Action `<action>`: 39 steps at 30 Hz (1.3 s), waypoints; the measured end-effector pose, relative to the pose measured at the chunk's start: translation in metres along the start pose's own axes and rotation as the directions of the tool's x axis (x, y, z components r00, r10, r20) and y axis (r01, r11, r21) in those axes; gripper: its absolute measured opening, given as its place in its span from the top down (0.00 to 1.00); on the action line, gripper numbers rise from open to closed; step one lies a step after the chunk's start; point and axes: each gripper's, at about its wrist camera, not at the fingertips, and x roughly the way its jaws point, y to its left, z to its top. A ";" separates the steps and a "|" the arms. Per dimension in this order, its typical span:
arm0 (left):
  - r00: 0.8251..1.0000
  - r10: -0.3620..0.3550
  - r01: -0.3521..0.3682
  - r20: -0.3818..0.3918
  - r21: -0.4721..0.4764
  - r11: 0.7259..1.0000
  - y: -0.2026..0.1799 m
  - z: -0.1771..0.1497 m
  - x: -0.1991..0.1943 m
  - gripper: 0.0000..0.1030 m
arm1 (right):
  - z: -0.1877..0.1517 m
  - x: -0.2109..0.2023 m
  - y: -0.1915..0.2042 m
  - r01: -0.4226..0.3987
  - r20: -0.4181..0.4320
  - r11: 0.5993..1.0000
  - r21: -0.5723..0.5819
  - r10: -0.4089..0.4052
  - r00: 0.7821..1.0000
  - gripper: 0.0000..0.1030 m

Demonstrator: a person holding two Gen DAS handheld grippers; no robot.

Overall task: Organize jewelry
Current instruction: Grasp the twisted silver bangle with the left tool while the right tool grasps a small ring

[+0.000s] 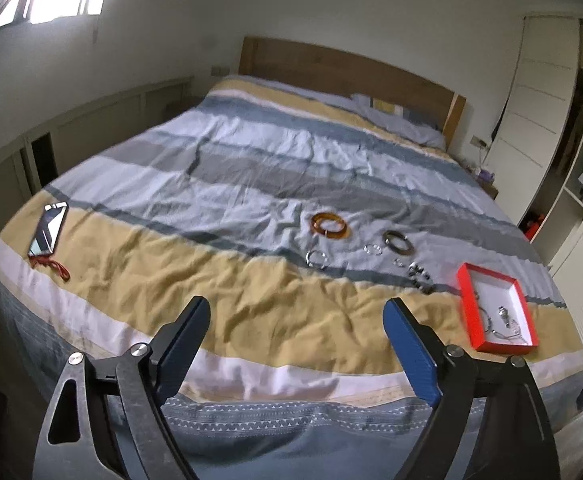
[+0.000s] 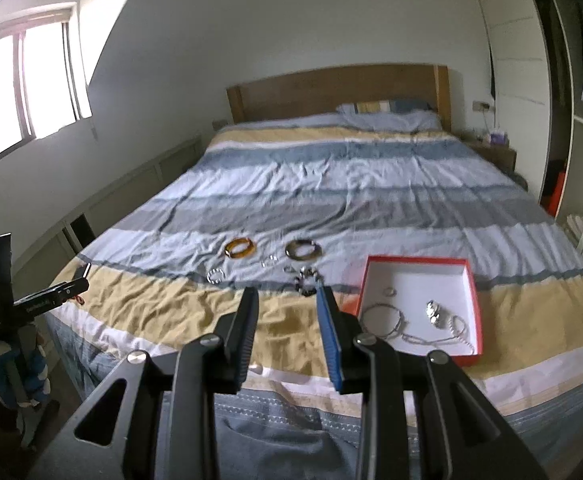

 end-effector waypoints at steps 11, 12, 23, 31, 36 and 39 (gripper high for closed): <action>0.989 0.030 -0.029 -0.142 0.013 1.000 -0.002 -0.017 0.106 0.15 | -0.013 0.100 -0.018 -0.010 -0.148 0.999 0.035 0.015 0.989 0.72; 0.988 0.030 -0.028 -0.150 0.016 0.999 -0.002 -0.017 0.114 0.15 | -0.013 0.111 -0.017 -0.017 -0.162 0.999 0.034 0.023 0.986 0.72; 0.982 -0.009 0.022 -0.190 0.063 0.998 -0.017 0.006 0.202 0.15 | -0.005 0.233 -0.004 -0.105 -0.284 0.994 0.014 0.105 0.953 0.72; 0.980 -0.001 0.020 -0.197 0.097 0.995 -0.024 0.026 0.259 0.15 | 0.005 0.304 -0.006 -0.134 -0.312 0.991 0.012 0.131 0.941 0.72; 0.981 -0.001 0.023 -0.195 0.109 0.994 -0.026 0.031 0.284 0.15 | 0.010 0.338 -0.008 -0.151 -0.316 0.989 0.013 0.147 0.937 0.72; 0.980 -0.002 0.026 -0.197 0.119 0.993 -0.028 0.031 0.296 0.15 | 0.014 0.357 -0.007 -0.156 -0.319 0.988 0.004 0.149 0.936 0.72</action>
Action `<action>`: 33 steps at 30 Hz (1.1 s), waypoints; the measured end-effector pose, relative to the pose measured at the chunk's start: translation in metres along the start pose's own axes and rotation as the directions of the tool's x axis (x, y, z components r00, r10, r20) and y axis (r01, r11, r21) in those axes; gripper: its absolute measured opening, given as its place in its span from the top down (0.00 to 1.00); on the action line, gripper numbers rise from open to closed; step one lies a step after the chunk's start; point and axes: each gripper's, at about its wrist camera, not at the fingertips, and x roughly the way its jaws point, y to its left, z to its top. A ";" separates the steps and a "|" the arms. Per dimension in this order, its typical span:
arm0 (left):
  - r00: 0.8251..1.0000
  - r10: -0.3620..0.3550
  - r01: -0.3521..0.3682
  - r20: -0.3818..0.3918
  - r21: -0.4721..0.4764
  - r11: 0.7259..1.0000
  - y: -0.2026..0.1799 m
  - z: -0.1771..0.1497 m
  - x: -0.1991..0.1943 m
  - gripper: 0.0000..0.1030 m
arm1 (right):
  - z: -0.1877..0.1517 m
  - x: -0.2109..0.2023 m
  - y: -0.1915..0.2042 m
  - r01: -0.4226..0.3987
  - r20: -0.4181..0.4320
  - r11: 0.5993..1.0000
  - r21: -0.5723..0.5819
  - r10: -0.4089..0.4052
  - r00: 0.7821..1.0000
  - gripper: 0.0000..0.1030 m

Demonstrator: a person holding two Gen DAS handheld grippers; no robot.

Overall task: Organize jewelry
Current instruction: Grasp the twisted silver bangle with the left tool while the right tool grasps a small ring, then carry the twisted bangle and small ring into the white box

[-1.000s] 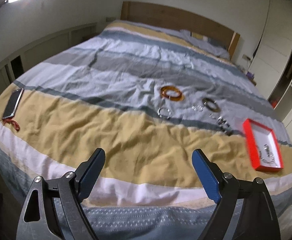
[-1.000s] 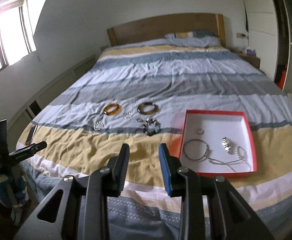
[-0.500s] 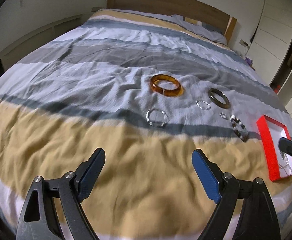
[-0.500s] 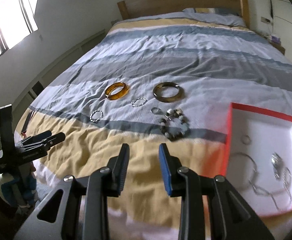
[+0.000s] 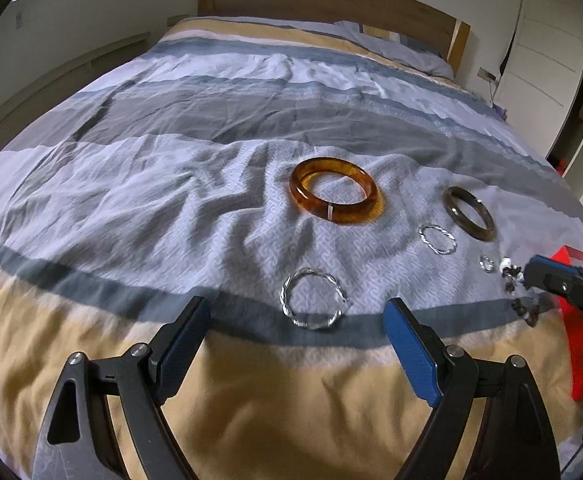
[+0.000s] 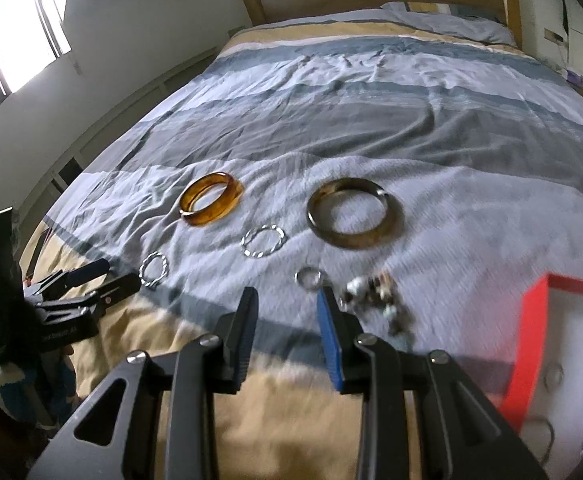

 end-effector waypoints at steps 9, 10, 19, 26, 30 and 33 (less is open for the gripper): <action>0.999 -0.006 0.007 -0.034 0.028 1.000 -0.002 -0.004 0.028 0.16 | 0.010 0.039 -0.002 0.021 -0.034 0.999 -0.045 -0.022 0.999 0.72; 0.999 -0.004 0.005 -0.036 0.030 1.000 -0.002 -0.004 0.031 0.16 | 0.010 0.043 -0.002 0.025 -0.042 0.998 -0.050 -0.027 0.999 0.72; 0.999 0.000 0.001 -0.053 0.023 1.000 -0.001 -0.004 0.041 0.18 | 0.002 0.055 -0.008 0.039 -0.073 0.998 -0.042 -0.042 0.996 0.72; 0.998 0.026 -0.024 -0.053 0.038 0.999 -0.005 -0.002 0.042 0.36 | -0.003 0.051 0.005 0.012 -0.083 0.996 -0.083 -0.019 0.996 0.94; 0.998 0.026 -0.024 -0.053 0.028 0.999 -0.001 0.000 0.037 0.59 | -0.009 0.040 0.019 -0.013 -0.076 0.995 -0.101 0.005 0.997 0.94; 0.998 0.023 -0.021 -0.059 0.024 0.999 0.000 -0.001 0.032 0.61 | -0.015 0.029 0.029 -0.032 -0.070 0.993 -0.113 0.024 0.997 0.94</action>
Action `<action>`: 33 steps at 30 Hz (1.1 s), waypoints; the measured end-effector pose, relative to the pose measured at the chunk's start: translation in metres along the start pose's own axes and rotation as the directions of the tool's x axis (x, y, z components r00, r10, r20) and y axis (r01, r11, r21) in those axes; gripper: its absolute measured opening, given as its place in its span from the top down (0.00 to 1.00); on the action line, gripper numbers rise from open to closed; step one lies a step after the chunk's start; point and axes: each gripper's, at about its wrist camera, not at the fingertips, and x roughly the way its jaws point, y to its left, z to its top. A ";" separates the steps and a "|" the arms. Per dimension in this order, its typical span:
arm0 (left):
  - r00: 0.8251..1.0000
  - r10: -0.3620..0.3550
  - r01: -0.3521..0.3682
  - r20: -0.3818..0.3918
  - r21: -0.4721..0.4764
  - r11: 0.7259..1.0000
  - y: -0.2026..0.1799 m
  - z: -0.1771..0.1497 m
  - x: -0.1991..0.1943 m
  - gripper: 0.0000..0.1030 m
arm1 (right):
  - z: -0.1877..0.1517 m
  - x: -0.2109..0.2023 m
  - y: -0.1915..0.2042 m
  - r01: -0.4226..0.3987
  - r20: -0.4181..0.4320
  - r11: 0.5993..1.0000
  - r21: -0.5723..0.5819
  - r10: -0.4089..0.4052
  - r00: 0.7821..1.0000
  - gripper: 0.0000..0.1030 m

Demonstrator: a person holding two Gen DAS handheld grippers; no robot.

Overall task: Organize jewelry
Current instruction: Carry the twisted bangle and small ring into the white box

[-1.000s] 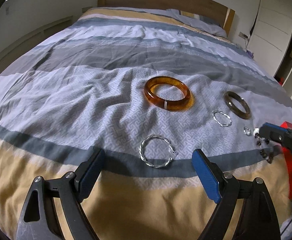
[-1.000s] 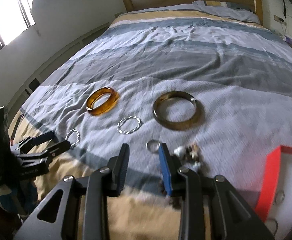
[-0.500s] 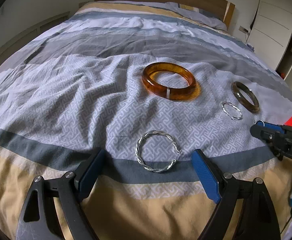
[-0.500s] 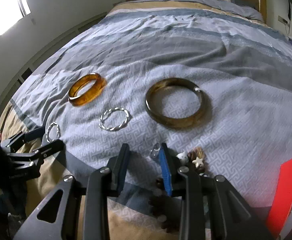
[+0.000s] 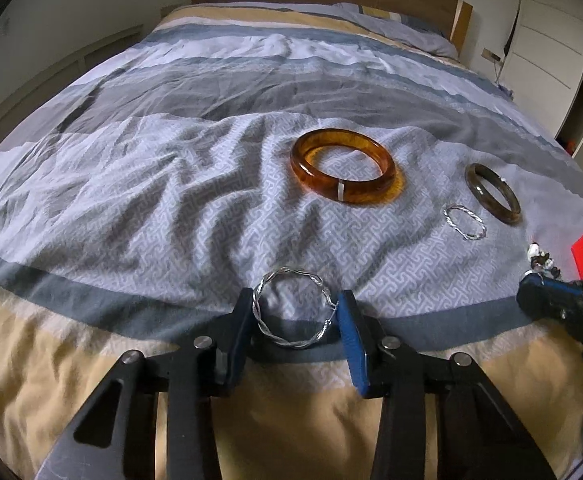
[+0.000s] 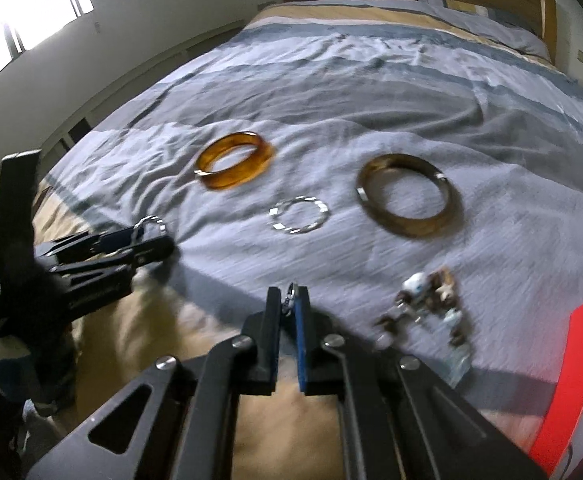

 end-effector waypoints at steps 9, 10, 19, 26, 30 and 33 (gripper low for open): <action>0.999 -0.033 0.033 0.001 -0.006 0.999 -0.005 -0.020 -0.038 0.61 | -0.016 -0.049 0.026 -0.025 0.051 1.000 -0.012 0.026 0.998 0.94; 0.999 -0.043 0.043 0.007 -0.004 0.999 -0.007 -0.023 -0.047 0.61 | -0.017 -0.053 0.028 -0.025 0.055 1.000 -0.012 0.026 0.998 0.94; 0.993 -0.099 0.097 0.062 0.032 0.995 -0.040 -0.039 -0.118 0.61 | -0.053 -0.121 0.035 -0.009 0.109 1.000 0.026 0.006 0.994 0.94; 0.986 -0.148 0.138 0.083 0.116 0.984 -0.093 -0.047 -0.160 0.61 | -0.088 -0.179 0.010 0.040 0.168 0.994 0.098 -0.056 0.984 0.94; 0.978 -0.196 0.181 0.069 0.183 0.966 -0.137 -0.050 -0.171 0.61 | -0.106 -0.206 -0.020 0.080 0.194 0.985 0.151 -0.109 0.975 0.94; 0.969 -0.242 0.225 0.046 0.235 0.946 -0.177 -0.050 -0.171 0.61 | -0.122 -0.223 -0.053 0.123 0.196 0.971 0.206 -0.164 0.967 0.94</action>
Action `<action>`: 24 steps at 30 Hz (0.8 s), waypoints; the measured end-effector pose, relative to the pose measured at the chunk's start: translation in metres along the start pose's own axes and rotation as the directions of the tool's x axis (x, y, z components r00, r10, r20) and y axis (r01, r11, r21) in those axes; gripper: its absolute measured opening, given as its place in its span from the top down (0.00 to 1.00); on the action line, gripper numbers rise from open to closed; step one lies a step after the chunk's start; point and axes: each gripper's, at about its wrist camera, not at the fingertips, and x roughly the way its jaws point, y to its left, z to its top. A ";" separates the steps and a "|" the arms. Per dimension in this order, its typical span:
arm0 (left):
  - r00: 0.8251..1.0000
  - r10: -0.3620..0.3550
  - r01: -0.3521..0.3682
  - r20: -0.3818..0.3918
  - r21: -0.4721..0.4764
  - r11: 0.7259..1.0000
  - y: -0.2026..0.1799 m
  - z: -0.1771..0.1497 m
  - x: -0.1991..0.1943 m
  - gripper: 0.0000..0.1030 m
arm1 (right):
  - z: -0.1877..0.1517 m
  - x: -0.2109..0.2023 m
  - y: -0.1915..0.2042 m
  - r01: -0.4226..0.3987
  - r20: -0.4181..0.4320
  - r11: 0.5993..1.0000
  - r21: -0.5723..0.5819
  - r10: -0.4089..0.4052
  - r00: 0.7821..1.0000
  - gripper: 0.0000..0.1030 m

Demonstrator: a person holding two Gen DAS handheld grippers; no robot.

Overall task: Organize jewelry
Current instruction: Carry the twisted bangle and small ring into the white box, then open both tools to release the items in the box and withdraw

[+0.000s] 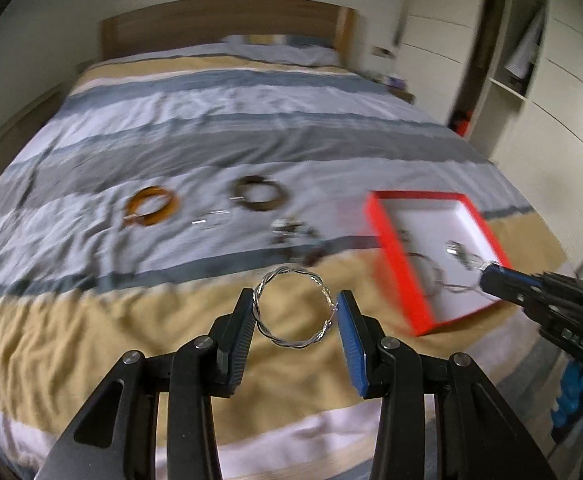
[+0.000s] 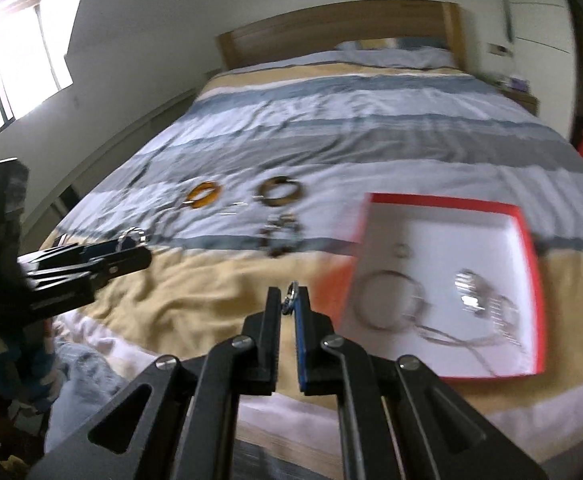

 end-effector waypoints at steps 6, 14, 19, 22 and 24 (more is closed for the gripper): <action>0.994 -0.097 0.102 -0.055 0.105 0.989 -0.083 0.016 0.044 0.61 | -0.017 -0.003 -0.078 0.126 -0.039 0.987 0.099 -0.122 0.992 0.94; 0.977 -0.141 0.170 -0.159 0.186 0.968 -0.154 0.020 0.116 0.61 | -0.037 0.020 -0.137 0.205 -0.129 0.967 0.153 -0.186 0.974 0.94; 0.971 -0.117 0.158 -0.207 0.192 0.969 -0.161 0.016 0.147 0.61 | -0.037 0.036 -0.147 0.208 -0.156 0.968 0.140 -0.186 0.970 0.94; 0.966 -0.111 0.157 -0.234 0.187 0.970 -0.161 0.011 0.159 0.60 | -0.037 0.041 -0.147 0.209 -0.166 0.970 0.126 -0.187 0.968 0.94; 0.965 -0.104 0.151 -0.241 0.186 0.971 -0.161 0.007 0.163 0.60 | -0.037 0.042 -0.147 0.205 -0.167 0.971 0.121 -0.183 0.969 0.93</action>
